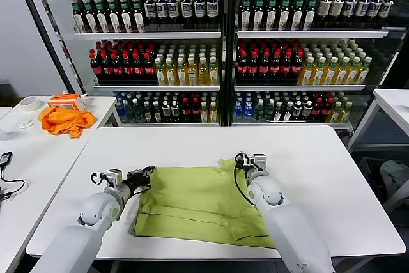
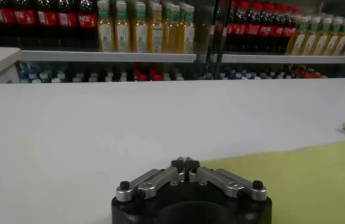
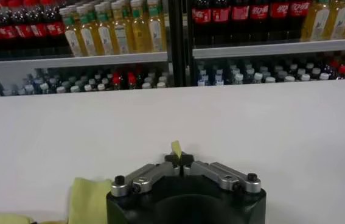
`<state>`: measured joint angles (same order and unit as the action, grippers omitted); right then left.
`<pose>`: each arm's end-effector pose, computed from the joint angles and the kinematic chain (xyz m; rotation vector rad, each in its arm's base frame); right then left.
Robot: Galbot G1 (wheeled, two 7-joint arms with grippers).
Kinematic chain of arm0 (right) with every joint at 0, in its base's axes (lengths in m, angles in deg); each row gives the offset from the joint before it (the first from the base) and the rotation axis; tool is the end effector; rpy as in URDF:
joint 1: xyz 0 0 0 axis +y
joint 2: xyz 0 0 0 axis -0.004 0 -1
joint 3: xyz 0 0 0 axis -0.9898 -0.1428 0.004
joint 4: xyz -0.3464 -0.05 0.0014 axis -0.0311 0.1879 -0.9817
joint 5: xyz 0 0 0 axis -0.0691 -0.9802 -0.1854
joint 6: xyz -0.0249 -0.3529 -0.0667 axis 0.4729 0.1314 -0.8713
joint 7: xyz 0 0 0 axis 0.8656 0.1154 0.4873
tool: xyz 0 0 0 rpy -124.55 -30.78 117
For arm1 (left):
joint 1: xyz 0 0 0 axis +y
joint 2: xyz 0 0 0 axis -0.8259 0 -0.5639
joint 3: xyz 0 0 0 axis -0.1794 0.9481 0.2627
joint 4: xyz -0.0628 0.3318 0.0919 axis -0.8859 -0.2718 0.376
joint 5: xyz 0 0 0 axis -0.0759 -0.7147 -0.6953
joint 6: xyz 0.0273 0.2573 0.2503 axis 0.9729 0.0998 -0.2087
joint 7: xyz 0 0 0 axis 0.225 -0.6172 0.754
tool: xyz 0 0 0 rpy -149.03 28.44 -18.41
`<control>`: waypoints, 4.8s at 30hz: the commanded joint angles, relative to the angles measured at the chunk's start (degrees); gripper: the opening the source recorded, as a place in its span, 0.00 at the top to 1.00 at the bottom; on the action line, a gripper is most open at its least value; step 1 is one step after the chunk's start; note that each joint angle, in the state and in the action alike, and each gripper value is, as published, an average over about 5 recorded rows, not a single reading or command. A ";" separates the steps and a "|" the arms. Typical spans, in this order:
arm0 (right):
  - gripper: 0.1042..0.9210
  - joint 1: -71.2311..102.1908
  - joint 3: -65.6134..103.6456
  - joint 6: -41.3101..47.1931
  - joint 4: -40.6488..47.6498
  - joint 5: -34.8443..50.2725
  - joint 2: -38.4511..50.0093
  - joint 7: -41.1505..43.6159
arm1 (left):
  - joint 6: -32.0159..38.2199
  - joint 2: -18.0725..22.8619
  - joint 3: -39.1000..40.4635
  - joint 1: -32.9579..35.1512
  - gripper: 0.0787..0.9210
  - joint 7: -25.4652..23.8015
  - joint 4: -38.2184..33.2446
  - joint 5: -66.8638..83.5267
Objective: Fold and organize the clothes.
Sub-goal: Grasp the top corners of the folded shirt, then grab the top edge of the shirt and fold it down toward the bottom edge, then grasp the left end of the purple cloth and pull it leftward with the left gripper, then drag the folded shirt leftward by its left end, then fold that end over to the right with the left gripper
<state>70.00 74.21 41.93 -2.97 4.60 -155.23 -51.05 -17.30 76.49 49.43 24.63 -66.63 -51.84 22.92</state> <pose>0.4461 0.0374 -0.3020 0.1474 -2.6687 -0.0462 0.4006 0.1114 -0.3248 -0.3958 -2.6153 0.0532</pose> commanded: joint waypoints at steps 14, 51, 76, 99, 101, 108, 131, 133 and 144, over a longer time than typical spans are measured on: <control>1.00 26.89 6.60 2.22 -35.56 -1.18 13.98 -0.95 | 3.61 -6.22 -5.35 16.55 0.99 3.49 -19.86 5.04; 1.00 42.11 10.26 5.67 -44.31 -8.61 13.52 -2.53 | 3.81 -6.17 -6.64 20.45 0.99 0.60 -18.51 1.66; 0.30 50.48 16.00 2.79 -49.02 -7.99 12.04 -1.58 | -1.42 2.21 -1.38 26.19 0.36 31.48 -29.70 4.36; 0.12 50.32 16.26 2.20 -47.92 -8.56 11.17 -1.47 | 0.47 4.81 0.63 26.65 0.65 31.72 -28.01 -0.23; 0.12 50.22 16.22 2.17 -47.90 -8.55 11.20 -1.47 | 0.50 5.24 0.51 26.77 0.72 31.54 -28.51 -3.28; 0.12 49.90 16.51 2.08 -47.89 -8.51 11.81 -1.54 | -4.09 2.72 -7.77 27.12 0.94 32.49 -33.10 -18.01; 0.12 47.95 16.56 2.36 -47.02 -8.55 11.91 -1.99 | -10.17 -1.90 -11.71 29.03 0.97 30.07 -45.44 -4.00; 0.12 48.28 17.03 2.37 -47.18 -8.61 11.85 -1.96 | -10.14 -0.26 -7.85 28.16 0.97 29.13 -45.49 -3.29; 0.12 49.33 18.07 2.26 -47.60 -9.28 11.04 -1.82 | -10.06 3.91 -0.41 23.33 0.97 25.75 -41.67 -3.63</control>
<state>119.23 91.98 44.24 -50.56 -4.59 -144.10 -52.90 -26.93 76.77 40.42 50.88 -38.83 -92.14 15.86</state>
